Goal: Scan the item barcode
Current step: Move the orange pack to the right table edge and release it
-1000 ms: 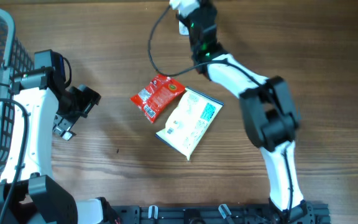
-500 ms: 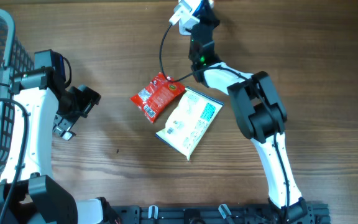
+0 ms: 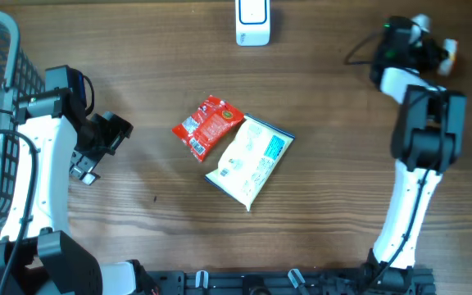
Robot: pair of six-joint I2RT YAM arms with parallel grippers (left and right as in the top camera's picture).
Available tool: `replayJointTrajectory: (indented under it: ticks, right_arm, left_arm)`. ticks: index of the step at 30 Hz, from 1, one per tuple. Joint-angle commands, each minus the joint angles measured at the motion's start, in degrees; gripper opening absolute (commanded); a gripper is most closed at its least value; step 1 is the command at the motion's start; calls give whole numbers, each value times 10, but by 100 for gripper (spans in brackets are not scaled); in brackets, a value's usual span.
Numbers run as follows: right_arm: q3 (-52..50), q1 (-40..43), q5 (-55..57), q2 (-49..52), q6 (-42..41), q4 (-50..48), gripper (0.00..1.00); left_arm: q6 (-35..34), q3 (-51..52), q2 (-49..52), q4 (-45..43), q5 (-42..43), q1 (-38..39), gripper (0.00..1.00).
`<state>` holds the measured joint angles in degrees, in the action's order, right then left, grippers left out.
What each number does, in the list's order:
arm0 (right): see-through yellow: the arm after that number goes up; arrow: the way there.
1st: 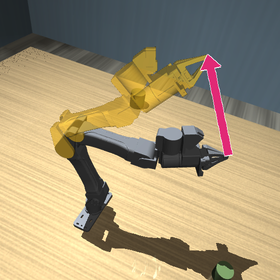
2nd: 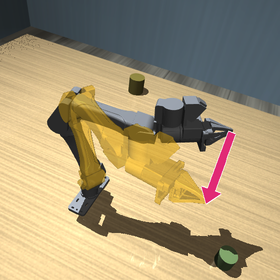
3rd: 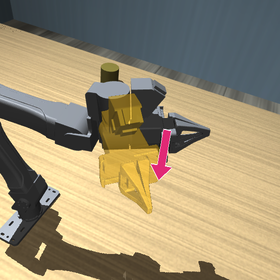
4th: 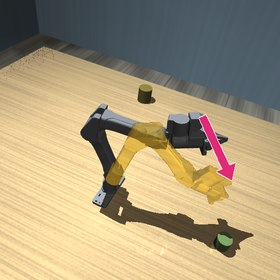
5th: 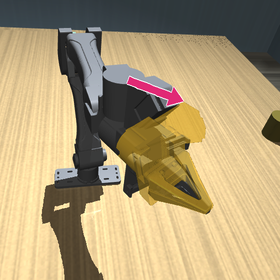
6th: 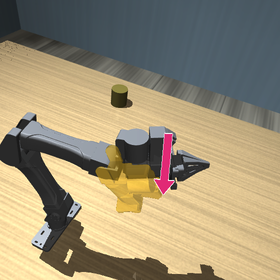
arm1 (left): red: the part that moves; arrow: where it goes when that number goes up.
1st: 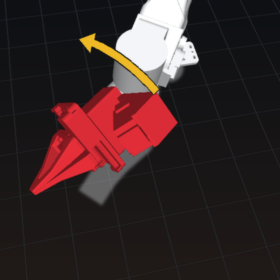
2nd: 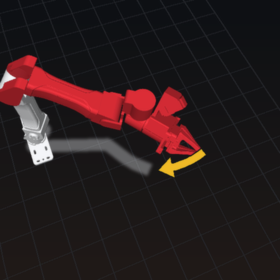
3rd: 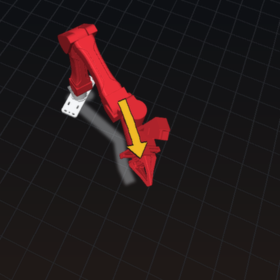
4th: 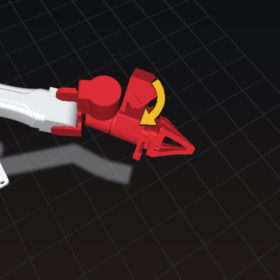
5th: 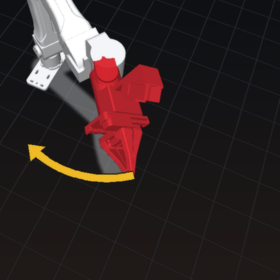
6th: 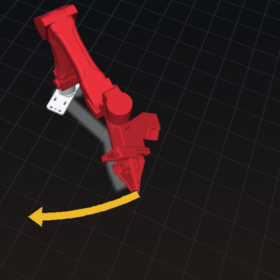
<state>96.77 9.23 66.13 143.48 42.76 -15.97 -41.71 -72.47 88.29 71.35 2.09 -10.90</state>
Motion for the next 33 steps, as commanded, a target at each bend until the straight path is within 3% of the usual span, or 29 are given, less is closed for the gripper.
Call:
replayJointTrajectory:
  ticks: [1,8,12,13,15,18,19,23,24,28,33]
  right_arm:
    - [1,21,17,-5,-116,54,4]
    - [1,90,-19,-5,-282,231,5]
    - [1,116,-21,-7,-323,271,18]
    - [1,121,-21,-10,-324,274,31]
    - [1,128,-23,-27,-340,277,72]
    - [1,130,-114,-73,-374,316,96]
    - [1,132,-184,-106,-395,336,100]
    - [1,132,-361,-208,-426,360,100]
    - [1,132,-444,-269,-469,377,100]
    - [1,132,-600,-373,-537,427,100]
    - [1,122,-984,-438,-610,521,100]
  left_arm:
    - [-6,0,0,0,4,-2,100]
    - [-6,0,0,0,4,-2,100]
    - [-6,0,0,0,4,-2,100]
    - [-6,0,0,0,4,-2,100]
    - [-6,0,0,0,4,-2,100]
    - [-6,0,0,0,4,-2,100]
    - [-6,0,0,0,4,-2,100]
    - [-6,0,0,0,4,-2,100]
    - [-6,0,0,0,4,-2,100]
    - [-6,0,0,0,4,-2,100]
    - [-6,0,0,0,4,-2,100]
